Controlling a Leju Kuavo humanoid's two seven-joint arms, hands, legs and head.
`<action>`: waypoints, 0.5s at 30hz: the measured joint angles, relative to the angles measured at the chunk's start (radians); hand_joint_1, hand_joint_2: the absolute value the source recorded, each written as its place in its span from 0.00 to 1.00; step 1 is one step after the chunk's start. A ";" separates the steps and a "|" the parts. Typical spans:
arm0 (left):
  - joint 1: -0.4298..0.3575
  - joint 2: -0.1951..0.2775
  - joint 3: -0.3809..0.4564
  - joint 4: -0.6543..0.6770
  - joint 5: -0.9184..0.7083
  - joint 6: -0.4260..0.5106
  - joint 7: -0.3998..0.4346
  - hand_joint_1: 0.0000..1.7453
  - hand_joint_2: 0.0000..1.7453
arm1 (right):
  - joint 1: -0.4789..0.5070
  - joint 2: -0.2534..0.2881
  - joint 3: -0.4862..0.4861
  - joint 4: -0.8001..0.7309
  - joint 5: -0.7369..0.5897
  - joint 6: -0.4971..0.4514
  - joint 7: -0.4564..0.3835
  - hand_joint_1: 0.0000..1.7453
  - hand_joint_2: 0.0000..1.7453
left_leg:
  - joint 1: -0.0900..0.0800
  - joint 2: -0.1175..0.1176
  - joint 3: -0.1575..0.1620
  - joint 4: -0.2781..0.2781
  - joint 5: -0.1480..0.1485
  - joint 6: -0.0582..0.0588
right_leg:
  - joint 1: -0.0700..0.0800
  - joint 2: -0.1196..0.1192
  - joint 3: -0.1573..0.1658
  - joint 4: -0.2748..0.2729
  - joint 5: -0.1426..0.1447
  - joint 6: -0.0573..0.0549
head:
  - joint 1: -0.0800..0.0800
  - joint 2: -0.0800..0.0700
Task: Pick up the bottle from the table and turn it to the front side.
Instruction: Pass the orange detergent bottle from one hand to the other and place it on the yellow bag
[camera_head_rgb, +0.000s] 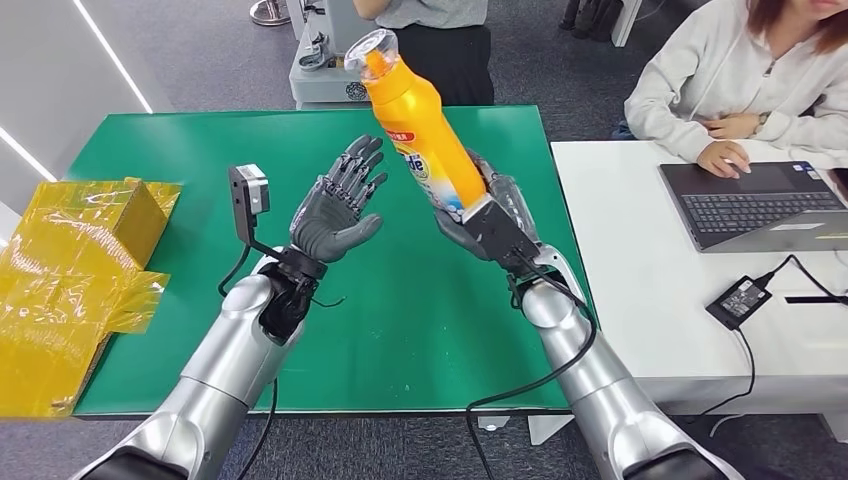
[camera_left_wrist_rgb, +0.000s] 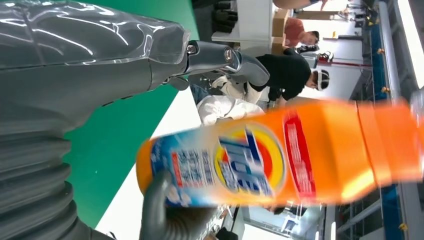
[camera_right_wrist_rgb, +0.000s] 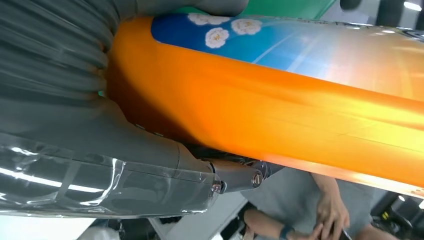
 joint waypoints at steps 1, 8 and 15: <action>-0.002 0.000 -0.007 -0.005 -0.007 0.004 -0.006 0.00 1.00 | -0.012 0.011 0.000 0.025 0.000 0.003 -0.001 1.00 1.00 | 0.000 0.000 0.000 0.000 0.000 0.000 | 0.000 0.000 0.000 0.000 0.000 0.000 | 0.000 0.000; -0.005 0.000 -0.027 -0.028 -0.027 0.018 -0.019 0.00 1.00 | -0.054 0.058 0.002 0.125 0.000 0.005 -0.011 1.00 1.00 | 0.000 0.000 0.000 0.000 0.000 0.000 | 0.000 0.000 0.000 0.000 0.000 0.000 | 0.000 0.000; -0.010 0.000 -0.037 -0.028 -0.051 0.034 -0.047 0.00 1.00 | -0.077 0.083 0.002 0.183 0.013 0.005 -0.016 1.00 1.00 | 0.000 0.000 0.000 0.000 0.000 0.000 | 0.000 0.000 0.000 0.000 0.000 0.000 | 0.000 0.000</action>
